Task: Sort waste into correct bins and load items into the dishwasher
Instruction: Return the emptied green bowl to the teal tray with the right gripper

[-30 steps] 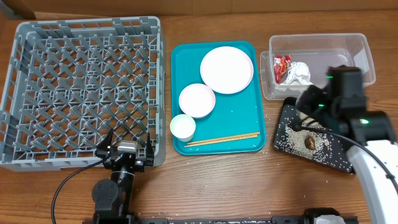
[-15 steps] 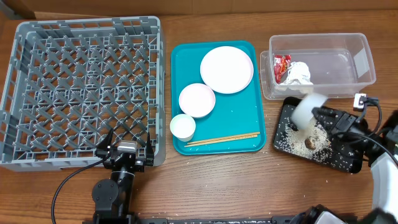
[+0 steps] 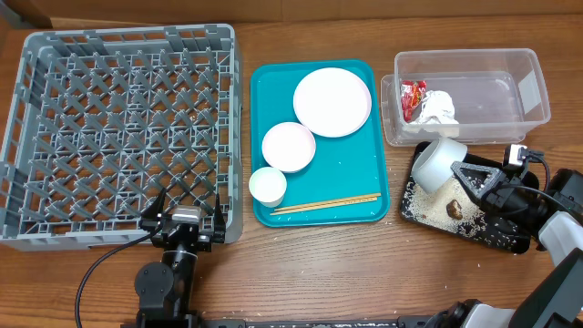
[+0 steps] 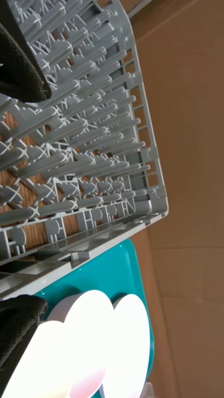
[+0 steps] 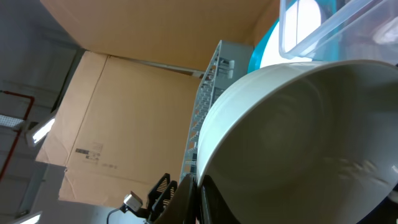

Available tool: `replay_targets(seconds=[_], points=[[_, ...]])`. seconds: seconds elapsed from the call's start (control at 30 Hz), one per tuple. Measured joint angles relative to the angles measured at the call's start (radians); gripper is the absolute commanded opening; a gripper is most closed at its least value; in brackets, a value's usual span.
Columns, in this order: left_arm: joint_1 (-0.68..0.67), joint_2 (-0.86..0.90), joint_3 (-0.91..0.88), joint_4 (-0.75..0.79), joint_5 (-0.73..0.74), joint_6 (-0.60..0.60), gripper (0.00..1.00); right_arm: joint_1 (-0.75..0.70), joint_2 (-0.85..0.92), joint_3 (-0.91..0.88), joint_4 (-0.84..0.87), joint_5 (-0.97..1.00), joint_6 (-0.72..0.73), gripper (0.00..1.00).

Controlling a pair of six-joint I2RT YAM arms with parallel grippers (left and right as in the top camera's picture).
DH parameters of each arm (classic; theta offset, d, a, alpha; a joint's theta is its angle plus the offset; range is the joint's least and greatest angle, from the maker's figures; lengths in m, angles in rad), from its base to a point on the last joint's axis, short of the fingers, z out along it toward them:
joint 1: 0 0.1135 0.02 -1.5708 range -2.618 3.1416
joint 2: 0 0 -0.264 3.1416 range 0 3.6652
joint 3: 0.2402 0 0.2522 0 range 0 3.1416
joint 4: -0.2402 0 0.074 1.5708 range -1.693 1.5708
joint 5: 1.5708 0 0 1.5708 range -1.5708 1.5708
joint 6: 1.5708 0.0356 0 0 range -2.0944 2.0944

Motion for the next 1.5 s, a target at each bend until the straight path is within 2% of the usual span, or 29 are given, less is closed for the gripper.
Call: replay_targets(seconds=[0.37,0.67,0.83,0.97,1.2,1.33,1.5], points=[[0.0,0.0,0.0,0.0,0.0,0.0,1.0,0.0,-0.042,0.002,-0.001,0.016,0.025,0.04],[0.0,0.0,0.0,0.0,0.0,0.0,1.0,0.056,-0.263,0.01,-0.001,0.269,0.182,0.04],[0.0,0.0,0.0,0.0,0.0,0.0,1.0,0.213,-0.325,0.026,-0.013,0.43,0.264,0.04],[0.0,0.0,0.0,0.0,0.0,0.0,1.0,0.381,-0.334,0.117,-0.092,0.587,0.306,0.04],[0.0,0.0,0.0,0.0,0.0,0.0,1.0,0.775,-0.323,0.339,-0.189,0.94,0.352,0.04],[0.0,0.0,0.0,0.0,0.0,0.0,1.0,0.986,-0.241,0.383,-0.118,1.136,0.367,0.04],[0.0,0.0,0.0,0.0,0.0,0.0,1.0,1.075,-0.024,0.383,-0.064,1.271,0.374,0.04]])
